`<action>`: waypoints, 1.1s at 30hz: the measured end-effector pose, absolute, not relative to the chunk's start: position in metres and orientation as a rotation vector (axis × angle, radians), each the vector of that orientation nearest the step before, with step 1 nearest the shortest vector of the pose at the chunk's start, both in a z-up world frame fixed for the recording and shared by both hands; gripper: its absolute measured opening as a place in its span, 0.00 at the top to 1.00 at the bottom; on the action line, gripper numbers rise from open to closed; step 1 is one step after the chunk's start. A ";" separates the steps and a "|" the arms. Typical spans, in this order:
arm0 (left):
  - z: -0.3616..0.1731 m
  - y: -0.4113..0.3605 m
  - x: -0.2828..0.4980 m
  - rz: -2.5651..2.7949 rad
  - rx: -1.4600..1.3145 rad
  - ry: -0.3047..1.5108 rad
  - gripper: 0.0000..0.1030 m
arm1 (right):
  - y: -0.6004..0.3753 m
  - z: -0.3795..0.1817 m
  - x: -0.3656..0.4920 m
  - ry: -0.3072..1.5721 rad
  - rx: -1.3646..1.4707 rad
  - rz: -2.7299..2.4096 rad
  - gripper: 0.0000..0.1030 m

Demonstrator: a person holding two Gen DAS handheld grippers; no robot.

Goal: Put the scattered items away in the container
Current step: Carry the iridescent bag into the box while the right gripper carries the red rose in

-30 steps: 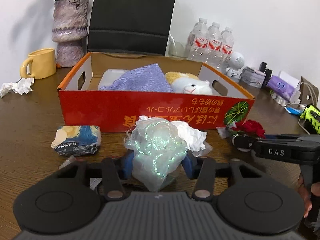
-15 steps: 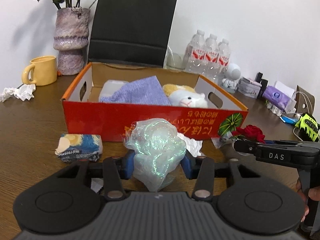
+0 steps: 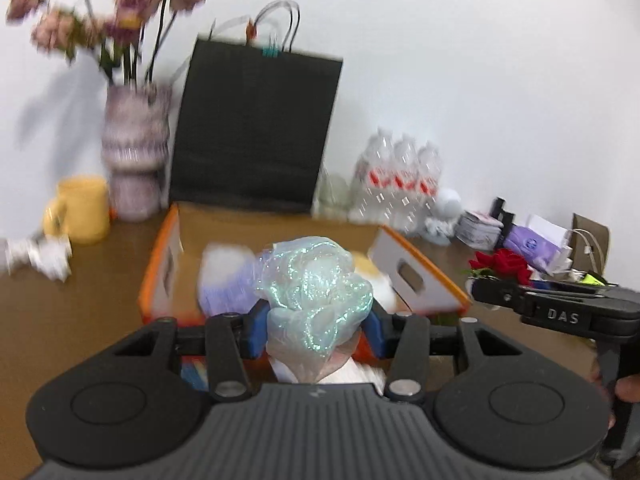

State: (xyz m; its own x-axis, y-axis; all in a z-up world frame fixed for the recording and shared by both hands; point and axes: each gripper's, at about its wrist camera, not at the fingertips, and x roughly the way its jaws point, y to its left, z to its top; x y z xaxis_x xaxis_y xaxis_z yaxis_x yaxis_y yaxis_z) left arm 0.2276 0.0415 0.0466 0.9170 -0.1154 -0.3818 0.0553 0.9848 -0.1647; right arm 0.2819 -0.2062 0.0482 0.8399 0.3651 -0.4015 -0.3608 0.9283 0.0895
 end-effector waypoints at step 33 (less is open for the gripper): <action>0.014 0.075 0.348 0.075 -0.038 0.494 0.00 | -0.146 0.019 0.406 0.545 -0.083 0.315 0.00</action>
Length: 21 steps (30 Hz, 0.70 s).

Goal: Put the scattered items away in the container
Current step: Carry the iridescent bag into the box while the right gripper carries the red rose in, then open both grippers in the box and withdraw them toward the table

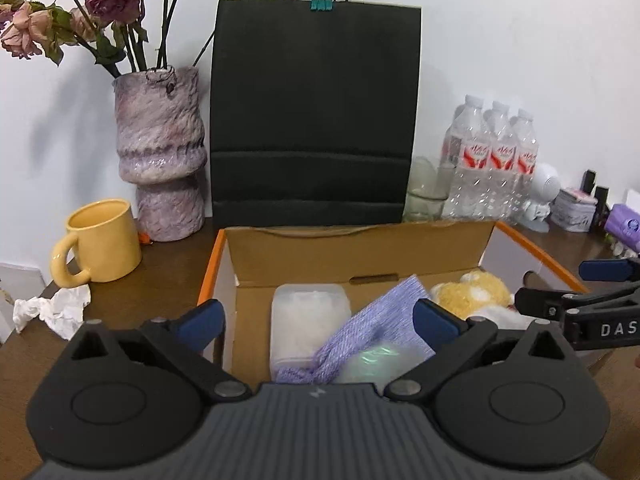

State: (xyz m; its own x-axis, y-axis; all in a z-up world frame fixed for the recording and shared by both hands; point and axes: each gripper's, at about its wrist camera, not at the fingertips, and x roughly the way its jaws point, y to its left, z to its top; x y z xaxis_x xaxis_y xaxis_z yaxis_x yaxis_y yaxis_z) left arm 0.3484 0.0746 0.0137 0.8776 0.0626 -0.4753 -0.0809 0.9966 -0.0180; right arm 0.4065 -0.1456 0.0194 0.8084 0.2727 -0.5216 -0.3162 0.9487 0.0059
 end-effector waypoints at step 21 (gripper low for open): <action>0.015 0.071 0.345 0.069 -0.040 0.505 0.00 | -0.140 0.020 0.402 0.564 -0.089 0.320 0.00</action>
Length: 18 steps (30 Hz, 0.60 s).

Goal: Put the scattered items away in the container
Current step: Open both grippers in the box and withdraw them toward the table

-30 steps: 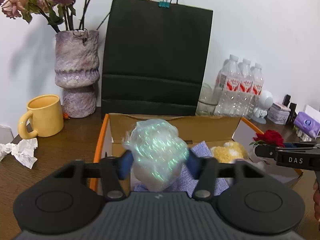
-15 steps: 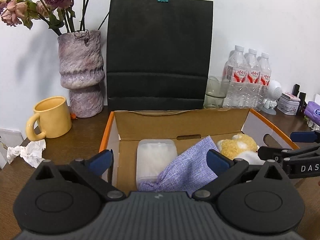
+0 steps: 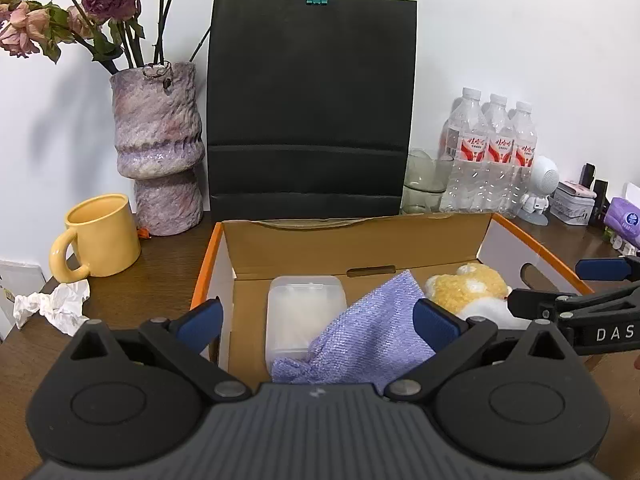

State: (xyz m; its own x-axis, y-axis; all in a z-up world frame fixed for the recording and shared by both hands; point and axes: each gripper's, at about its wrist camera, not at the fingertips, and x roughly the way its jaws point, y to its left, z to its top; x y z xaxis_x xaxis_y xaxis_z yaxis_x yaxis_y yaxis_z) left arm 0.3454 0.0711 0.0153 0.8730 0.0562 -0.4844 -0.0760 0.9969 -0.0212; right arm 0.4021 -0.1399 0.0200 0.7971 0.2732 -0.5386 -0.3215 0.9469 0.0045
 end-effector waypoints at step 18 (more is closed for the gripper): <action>0.020 0.077 0.254 0.070 -0.035 0.467 0.00 | -0.152 0.031 0.318 0.502 -0.071 0.314 0.00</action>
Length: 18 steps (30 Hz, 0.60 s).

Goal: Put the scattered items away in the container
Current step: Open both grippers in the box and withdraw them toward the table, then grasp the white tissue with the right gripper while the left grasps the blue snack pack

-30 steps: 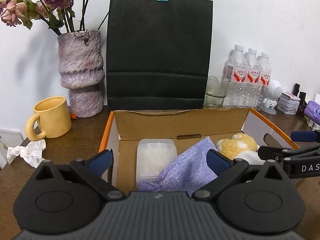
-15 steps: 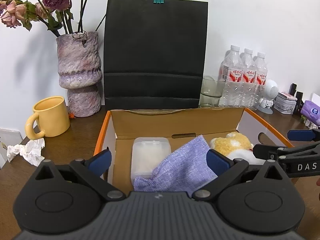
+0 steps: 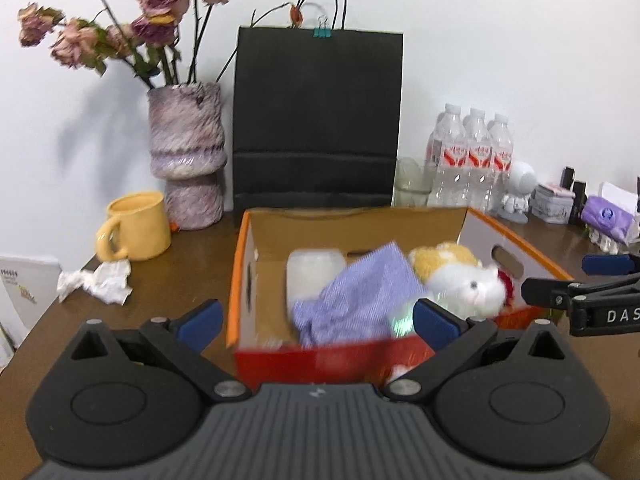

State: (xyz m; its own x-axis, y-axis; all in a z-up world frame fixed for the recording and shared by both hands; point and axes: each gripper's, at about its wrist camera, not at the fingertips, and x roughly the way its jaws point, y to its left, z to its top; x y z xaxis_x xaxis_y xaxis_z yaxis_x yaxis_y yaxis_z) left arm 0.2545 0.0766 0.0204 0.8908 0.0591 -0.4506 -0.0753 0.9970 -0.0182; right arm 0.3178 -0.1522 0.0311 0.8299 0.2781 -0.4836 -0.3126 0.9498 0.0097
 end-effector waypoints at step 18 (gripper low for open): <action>-0.024 0.105 0.205 0.074 -0.119 0.587 0.00 | -0.106 -0.012 0.254 0.600 -0.151 0.412 0.00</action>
State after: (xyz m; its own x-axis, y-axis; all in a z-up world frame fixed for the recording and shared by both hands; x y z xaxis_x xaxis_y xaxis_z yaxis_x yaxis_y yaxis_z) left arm 0.2050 0.1049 -0.0243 0.8302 0.0362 -0.5563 -0.1038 0.9905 -0.0903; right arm 0.2541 -0.1063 -0.0124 0.7471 0.3323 -0.5757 -0.4187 0.9079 -0.0193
